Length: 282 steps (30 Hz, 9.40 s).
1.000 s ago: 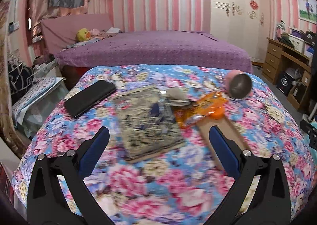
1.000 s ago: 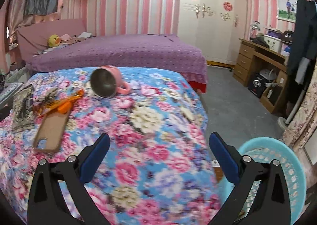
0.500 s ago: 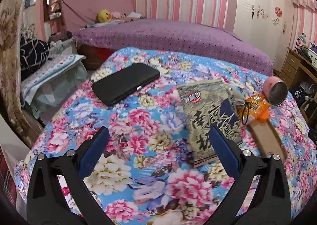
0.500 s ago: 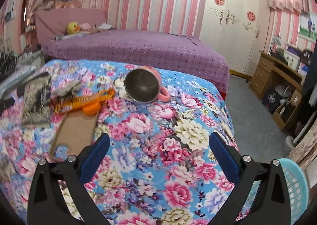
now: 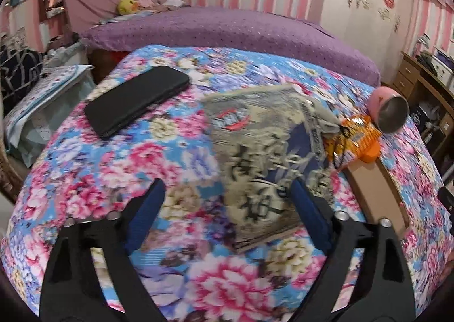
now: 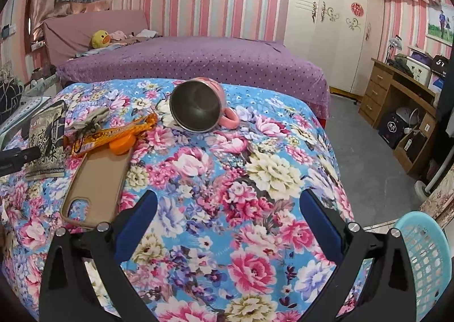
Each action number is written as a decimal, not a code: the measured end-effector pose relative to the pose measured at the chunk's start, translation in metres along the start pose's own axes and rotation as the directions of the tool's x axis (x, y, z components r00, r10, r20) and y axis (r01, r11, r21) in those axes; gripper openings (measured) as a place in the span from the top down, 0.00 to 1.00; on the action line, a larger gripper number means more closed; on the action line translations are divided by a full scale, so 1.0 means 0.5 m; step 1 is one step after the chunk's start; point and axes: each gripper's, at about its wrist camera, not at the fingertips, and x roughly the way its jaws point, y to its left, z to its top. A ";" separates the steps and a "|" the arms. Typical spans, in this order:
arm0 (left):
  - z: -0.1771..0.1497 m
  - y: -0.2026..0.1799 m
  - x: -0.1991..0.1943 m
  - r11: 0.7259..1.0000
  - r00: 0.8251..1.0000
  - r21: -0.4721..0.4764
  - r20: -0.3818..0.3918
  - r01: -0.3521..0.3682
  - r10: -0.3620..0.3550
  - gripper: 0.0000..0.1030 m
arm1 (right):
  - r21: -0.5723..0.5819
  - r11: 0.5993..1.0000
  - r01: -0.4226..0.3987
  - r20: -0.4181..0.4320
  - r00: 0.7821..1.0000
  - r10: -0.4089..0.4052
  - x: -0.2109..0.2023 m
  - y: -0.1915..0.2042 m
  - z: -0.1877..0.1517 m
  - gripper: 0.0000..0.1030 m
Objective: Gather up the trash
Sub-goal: 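Grasp the printed snack packet with the left gripper, then grasp the grey cloth with the right gripper while the left gripper holds the packet, then carry the packet and grey cloth with both grippers over the basket, then open both grippers over the basket to drop packet and grey cloth, then move both open grippers back over the bedspread toward the round lid, then grasp the cream round plastic lid with the left gripper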
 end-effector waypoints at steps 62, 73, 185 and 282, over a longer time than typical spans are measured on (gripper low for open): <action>0.052 0.201 -0.121 0.985 0.981 -0.124 0.139 -0.118 0.135 0.99 | -0.233 0.937 -0.261 -0.057 0.965 0.255 0.124 0.351 0.157 0.30; 0.063 0.202 -0.112 0.982 0.979 -0.110 0.112 -0.156 0.168 0.99 | -0.267 0.910 -0.316 -0.128 0.948 0.292 0.190 0.405 0.151 0.83; -0.224 -0.867 -0.220 0.795 0.895 0.433 -0.071 0.426 -0.440 0.29 | 0.337 0.905 0.259 -0.027 0.964 -0.266 -0.252 -0.624 -0.240 0.86; 0.068 0.036 -0.028 0.997 0.998 -0.053 0.002 0.058 -0.058 0.43 | -0.001 0.999 0.033 0.012 0.999 -0.033 -0.033 0.043 0.019 0.05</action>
